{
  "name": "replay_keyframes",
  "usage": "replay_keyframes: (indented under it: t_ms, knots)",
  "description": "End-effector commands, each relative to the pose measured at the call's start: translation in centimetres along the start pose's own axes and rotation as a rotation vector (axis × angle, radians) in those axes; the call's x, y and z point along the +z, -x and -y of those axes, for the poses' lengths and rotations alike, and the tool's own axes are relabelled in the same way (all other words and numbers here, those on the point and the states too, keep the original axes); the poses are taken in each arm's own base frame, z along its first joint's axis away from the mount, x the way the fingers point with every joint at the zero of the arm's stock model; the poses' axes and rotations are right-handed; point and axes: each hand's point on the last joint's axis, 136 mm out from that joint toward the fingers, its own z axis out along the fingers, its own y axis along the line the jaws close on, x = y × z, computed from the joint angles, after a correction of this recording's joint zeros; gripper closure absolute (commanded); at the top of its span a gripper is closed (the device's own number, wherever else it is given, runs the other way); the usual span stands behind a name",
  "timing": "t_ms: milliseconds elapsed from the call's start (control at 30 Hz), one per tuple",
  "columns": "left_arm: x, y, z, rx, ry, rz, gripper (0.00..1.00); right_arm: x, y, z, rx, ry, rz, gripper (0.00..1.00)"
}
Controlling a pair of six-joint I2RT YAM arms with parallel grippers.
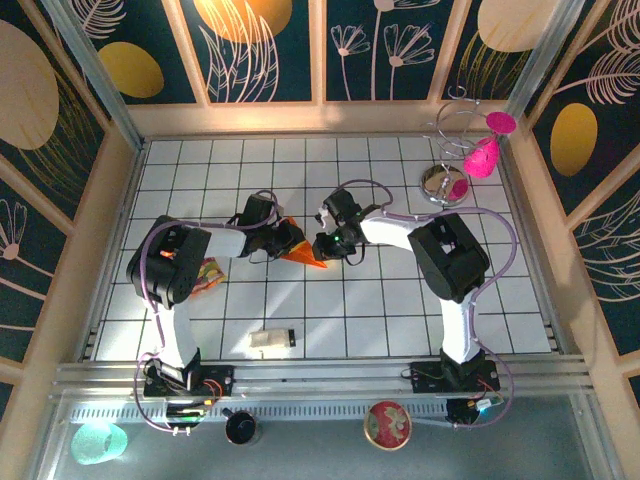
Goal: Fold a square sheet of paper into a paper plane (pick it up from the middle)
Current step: Fourth fold the wing at the center of the table.
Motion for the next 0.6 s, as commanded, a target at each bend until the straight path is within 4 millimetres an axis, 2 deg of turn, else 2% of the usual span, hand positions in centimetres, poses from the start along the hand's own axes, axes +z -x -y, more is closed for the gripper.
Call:
replay_keyframes:
  t_ms: [0,167,267,367,433,500,567]
  knots:
    - [0.0,0.2,-1.7,-0.043,0.061,0.025,0.83,4.1,-6.1,3.9,0.008,-0.169,-0.181,0.8]
    - [-0.1,0.0,-3.1,-0.078,0.096,0.033,0.83,4.4,-6.9,4.5,-0.002,-0.217,-0.201,0.81]
    - [-0.1,-0.1,-3.8,-0.088,0.117,0.034,0.83,4.0,-6.3,4.0,-0.006,-0.209,-0.182,0.81]
    - [0.0,-0.3,-4.0,-0.093,0.121,0.025,0.83,1.7,-3.0,1.2,-0.02,-0.111,-0.067,0.81]
    - [0.0,-0.3,-4.1,-0.087,0.12,0.021,0.83,-0.8,0.0,-1.1,-0.022,-0.037,0.048,0.79]
    - [0.0,-0.4,-4.1,-0.085,0.12,0.018,0.83,-3.3,2.4,-2.4,-0.024,0.008,0.148,0.76]
    - [0.0,-0.4,-4.0,-0.083,0.118,0.014,0.83,-5.1,3.8,-3.7,-0.039,0.056,0.21,0.76]
